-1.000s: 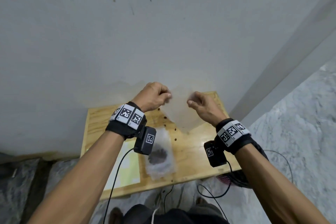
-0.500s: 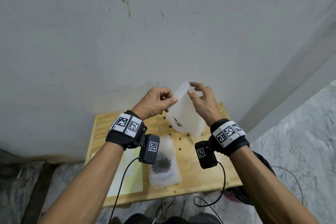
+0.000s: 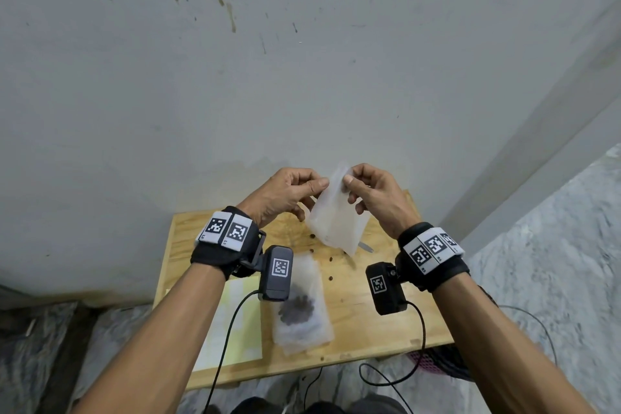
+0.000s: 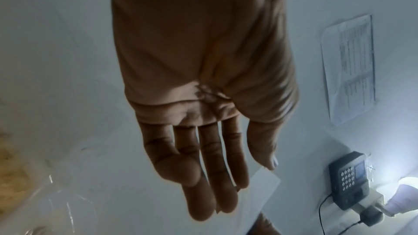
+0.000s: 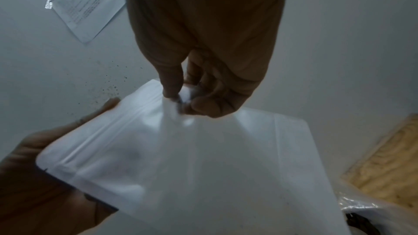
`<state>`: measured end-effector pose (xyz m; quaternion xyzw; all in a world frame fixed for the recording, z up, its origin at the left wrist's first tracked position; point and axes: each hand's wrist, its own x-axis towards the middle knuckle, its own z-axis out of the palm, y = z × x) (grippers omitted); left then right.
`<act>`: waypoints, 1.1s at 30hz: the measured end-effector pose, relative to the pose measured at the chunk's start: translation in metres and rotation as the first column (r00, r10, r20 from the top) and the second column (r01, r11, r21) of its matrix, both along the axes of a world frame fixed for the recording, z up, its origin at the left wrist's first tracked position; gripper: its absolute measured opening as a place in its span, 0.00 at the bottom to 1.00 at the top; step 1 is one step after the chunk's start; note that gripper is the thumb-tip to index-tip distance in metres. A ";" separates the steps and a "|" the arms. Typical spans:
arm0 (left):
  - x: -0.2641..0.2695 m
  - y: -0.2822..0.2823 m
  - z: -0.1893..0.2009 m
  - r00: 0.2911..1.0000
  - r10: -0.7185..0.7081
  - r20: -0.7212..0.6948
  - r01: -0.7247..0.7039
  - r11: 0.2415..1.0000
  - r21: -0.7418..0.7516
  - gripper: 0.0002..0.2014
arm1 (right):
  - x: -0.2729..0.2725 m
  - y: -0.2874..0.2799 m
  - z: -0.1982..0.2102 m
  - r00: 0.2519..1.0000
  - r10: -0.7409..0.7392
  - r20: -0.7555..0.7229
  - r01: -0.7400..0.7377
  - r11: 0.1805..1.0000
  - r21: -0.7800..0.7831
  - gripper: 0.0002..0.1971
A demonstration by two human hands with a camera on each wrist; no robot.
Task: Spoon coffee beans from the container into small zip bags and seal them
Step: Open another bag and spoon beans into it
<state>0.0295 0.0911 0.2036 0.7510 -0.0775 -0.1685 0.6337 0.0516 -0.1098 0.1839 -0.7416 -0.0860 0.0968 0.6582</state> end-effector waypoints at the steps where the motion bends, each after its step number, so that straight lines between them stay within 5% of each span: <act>1: 0.000 0.001 0.000 1.000 -0.001 -0.009 0.001 1.000 -0.017 0.10 | 0.000 0.000 0.000 1.000 0.004 -0.004 -0.004 1.000 0.012 0.06; 6: 0.000 0.002 -0.002 0.999 0.016 -0.039 -0.019 0.997 -0.079 0.08 | 0.001 0.002 0.000 1.000 0.019 -0.023 -0.018 0.998 0.060 0.06; 14: 0.004 -0.005 0.001 0.987 0.081 0.140 -0.107 0.977 0.187 0.04 | 0.004 0.011 -0.006 0.999 -0.017 -0.037 0.017 1.000 0.008 0.02; 19: 0.009 -0.008 -0.006 0.964 0.207 0.169 -0.232 0.962 0.143 0.06 | 0.003 0.017 -0.005 0.977 -0.211 -0.012 0.211 0.977 -0.014 0.20; 26: 0.011 -0.016 -0.009 0.975 0.160 0.156 -0.181 0.975 0.127 0.06 | 0.004 0.018 0.003 0.996 -0.065 -0.058 0.069 0.996 0.059 0.12; 30: 0.013 -0.016 -0.012 0.966 0.206 0.158 -0.231 0.960 0.160 0.05 | 0.006 0.016 0.003 0.995 -0.100 0.017 0.100 0.995 0.006 0.09; 33: 0.014 -0.018 -0.011 0.936 0.296 0.192 -0.331 0.924 0.190 0.06 | 0.008 0.018 -0.003 0.964 -0.140 0.228 0.179 0.971 -0.160 0.09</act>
